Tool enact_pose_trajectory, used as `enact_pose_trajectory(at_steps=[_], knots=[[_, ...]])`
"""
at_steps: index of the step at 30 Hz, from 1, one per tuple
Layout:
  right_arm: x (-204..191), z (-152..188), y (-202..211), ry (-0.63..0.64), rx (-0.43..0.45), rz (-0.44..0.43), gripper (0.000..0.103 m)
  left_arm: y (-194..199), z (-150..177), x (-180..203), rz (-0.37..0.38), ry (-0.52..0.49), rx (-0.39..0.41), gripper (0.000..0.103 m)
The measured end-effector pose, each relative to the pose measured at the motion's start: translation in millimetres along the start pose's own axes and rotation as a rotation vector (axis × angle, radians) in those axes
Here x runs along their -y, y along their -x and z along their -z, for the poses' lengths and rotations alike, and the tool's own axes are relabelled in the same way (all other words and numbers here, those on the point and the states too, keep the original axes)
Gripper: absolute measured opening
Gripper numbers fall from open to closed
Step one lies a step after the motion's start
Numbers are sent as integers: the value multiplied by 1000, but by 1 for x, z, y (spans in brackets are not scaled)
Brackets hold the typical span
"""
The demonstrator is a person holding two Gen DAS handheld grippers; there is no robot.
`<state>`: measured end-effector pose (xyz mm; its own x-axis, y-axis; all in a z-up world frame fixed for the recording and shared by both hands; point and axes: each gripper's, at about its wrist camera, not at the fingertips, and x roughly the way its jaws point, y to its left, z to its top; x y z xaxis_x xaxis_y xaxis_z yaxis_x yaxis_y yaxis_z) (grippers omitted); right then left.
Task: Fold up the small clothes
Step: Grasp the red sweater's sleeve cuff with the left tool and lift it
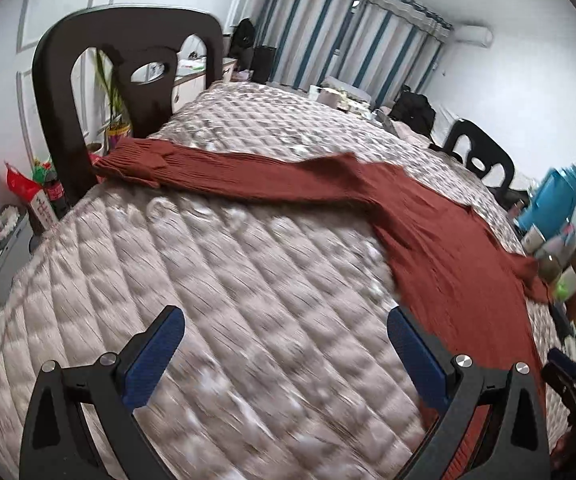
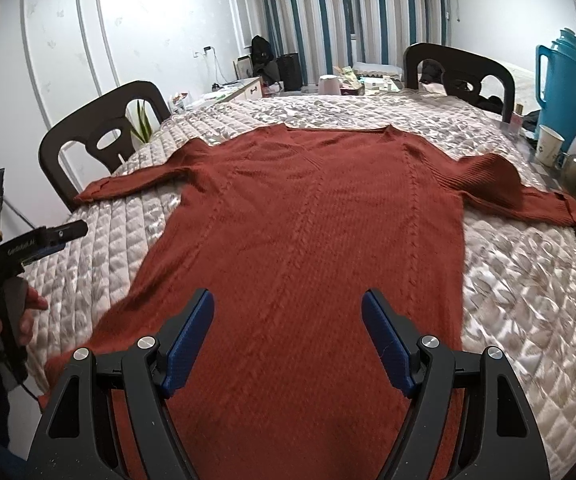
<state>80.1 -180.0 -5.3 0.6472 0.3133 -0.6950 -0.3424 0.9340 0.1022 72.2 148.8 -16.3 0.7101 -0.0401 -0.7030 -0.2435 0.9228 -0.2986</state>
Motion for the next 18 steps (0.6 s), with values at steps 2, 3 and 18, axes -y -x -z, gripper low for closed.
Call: enact_pose_trajectory(at_steps=[2,3,18], knots=[[-2,-3,-2,5,1,-5,76,-6,-10,-14,-15,31,0,103],[-3,-5,-2,13,4,-6,76,-8,-14,-21,-21,51,2,102],[-14,-16,-23,36,-17,-27,76,-45,-63,-105,-98,319,106,83]])
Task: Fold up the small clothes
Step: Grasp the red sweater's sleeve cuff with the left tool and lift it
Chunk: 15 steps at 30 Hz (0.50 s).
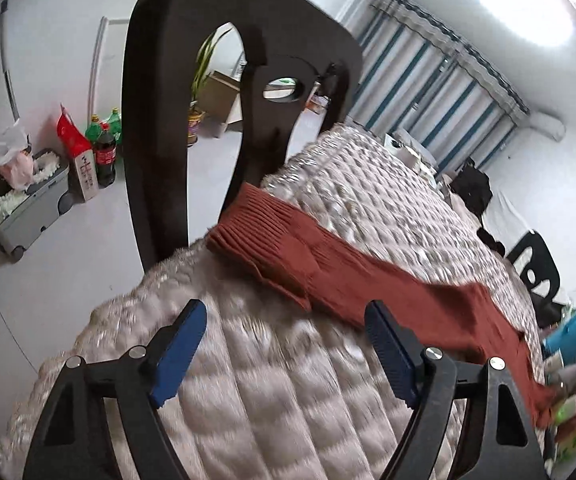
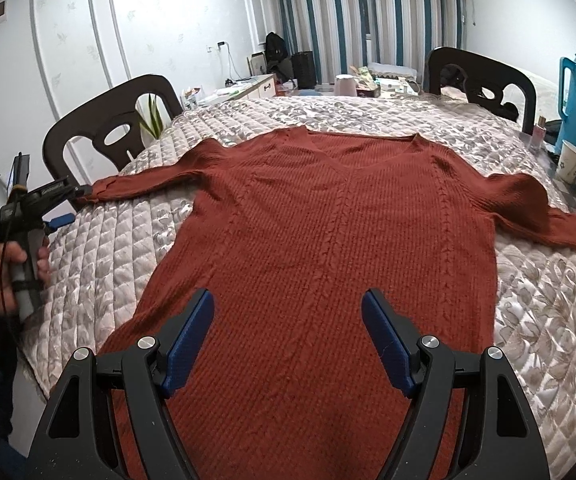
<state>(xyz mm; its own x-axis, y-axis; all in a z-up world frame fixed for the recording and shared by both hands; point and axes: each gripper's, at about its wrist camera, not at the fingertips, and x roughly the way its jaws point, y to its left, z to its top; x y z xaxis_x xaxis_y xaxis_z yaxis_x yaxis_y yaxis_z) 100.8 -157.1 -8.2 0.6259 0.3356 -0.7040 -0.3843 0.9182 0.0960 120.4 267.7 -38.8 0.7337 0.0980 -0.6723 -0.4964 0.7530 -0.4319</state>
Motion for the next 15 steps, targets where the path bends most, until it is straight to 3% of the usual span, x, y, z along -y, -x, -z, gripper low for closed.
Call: enact_pose_trajectory(at_steps=[5,8,11,13,15], knots=[[2,-2,-7,-10,-19,6,76,-6,-7,0,-31,-17,36,80],[3,-4,-11,-18,-26,9,76,-12,-15,-3,-50,-9,34,70],[3,-6,-16,-25,-32,5,76,-17,-21,-3,-88,-12,37,55],[2,-7,-18,-26,-34,0,76,-20,-24,-4,-109,-20,33,31],[1,-7,-19,-26,-35,-6,76,-21,-26,-5,-105,-21,22,22]])
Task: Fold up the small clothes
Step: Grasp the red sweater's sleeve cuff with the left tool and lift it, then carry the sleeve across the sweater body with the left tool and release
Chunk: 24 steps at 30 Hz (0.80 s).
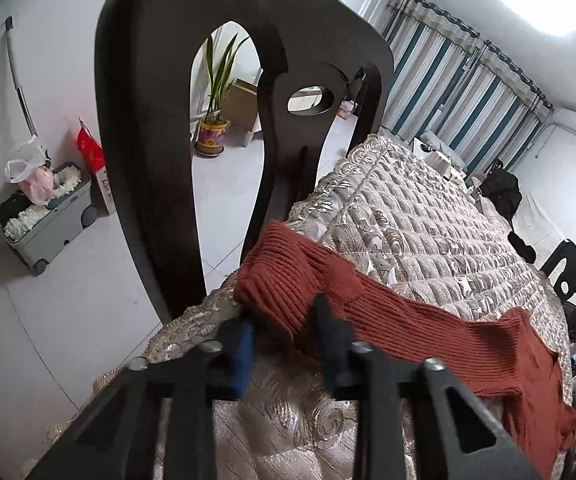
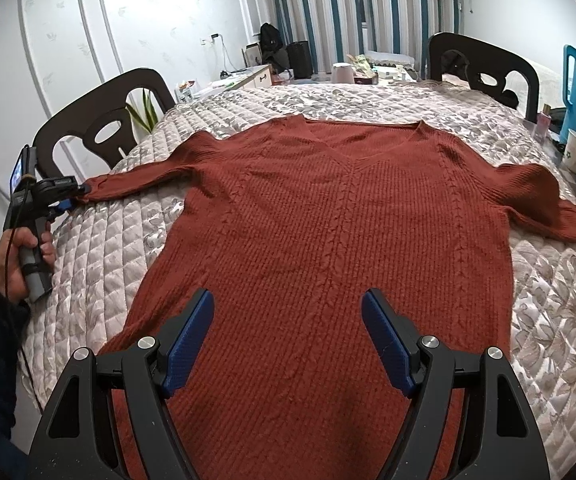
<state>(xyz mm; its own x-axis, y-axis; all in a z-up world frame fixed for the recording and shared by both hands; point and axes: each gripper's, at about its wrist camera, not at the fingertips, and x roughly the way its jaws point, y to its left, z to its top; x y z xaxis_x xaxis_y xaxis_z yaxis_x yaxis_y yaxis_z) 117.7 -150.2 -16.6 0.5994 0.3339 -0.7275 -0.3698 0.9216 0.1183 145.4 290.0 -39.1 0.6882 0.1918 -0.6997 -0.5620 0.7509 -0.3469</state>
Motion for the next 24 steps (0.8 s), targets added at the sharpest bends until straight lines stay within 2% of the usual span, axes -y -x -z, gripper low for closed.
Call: enact_pose_trajectory(at_steps=[3,9,14,18,21,24], knots=[[-1,-1,0,0,6,-6,76,8,-1,7,13,-31,13,13],[8,2,3,-30,19,-12,76,39,-12,47,114,-133,78,11],[20,8,12,-65,40,-21,76,63,-16,121,243,-279,124,11],[33,14,21,-95,58,-8,76,75,-4,193,366,-408,134,11],[46,19,29,-127,69,7,76,76,20,247,457,-503,107,11],[61,26,35,-165,74,25,76,64,51,292,529,-578,32,11]])
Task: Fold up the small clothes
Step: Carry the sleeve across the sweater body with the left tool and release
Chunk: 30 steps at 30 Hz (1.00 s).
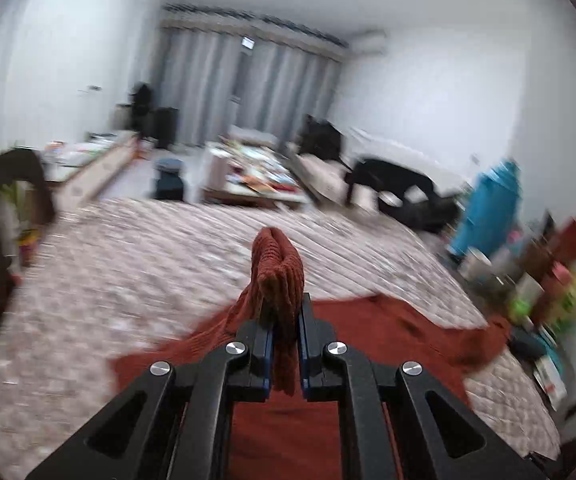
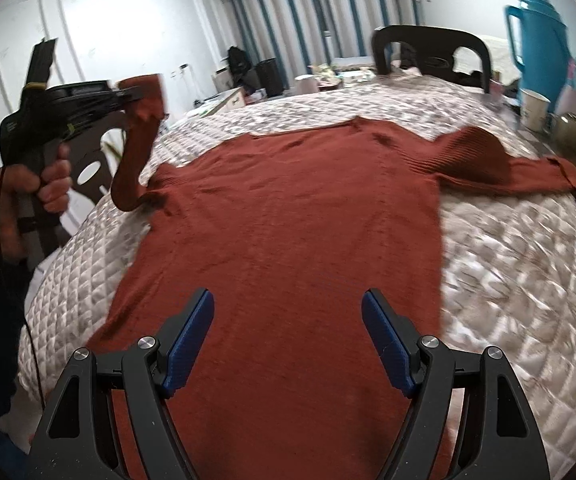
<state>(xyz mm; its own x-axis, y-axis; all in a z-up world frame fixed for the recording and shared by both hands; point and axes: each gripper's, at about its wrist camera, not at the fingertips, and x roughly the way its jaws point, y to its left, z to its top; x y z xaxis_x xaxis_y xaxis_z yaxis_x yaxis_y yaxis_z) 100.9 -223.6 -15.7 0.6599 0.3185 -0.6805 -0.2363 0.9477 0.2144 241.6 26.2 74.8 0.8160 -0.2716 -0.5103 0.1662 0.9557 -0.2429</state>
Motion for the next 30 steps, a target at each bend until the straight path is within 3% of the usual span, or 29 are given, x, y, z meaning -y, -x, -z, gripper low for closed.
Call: enact_pose_trajectory(at_steps=[5,10,11,13,17,20,23,30], knots=[[25,5,8,-56,9,26,76,-63,31,55,100,-82,-157,11],[46,5,11,-103,21,34,76,-91,73,84,218,-130,-325,14],[49,4,11,-111,24,29,76,-87,76,85,230,-134,-336,15],[52,-1,10,-120,32,16,76,-74,75,83,270,-127,-321,30],[54,-13,5,-135,43,-36,71,-31,58,65,317,-94,-217,47],[56,-29,-7,-149,41,-103,61,-6,47,43,298,-57,-159,52],[53,-52,-32,-147,9,-167,49,7,42,20,222,-44,-120,52],[50,-87,-106,-190,-136,-259,43,4,50,-40,78,52,-140,52]])
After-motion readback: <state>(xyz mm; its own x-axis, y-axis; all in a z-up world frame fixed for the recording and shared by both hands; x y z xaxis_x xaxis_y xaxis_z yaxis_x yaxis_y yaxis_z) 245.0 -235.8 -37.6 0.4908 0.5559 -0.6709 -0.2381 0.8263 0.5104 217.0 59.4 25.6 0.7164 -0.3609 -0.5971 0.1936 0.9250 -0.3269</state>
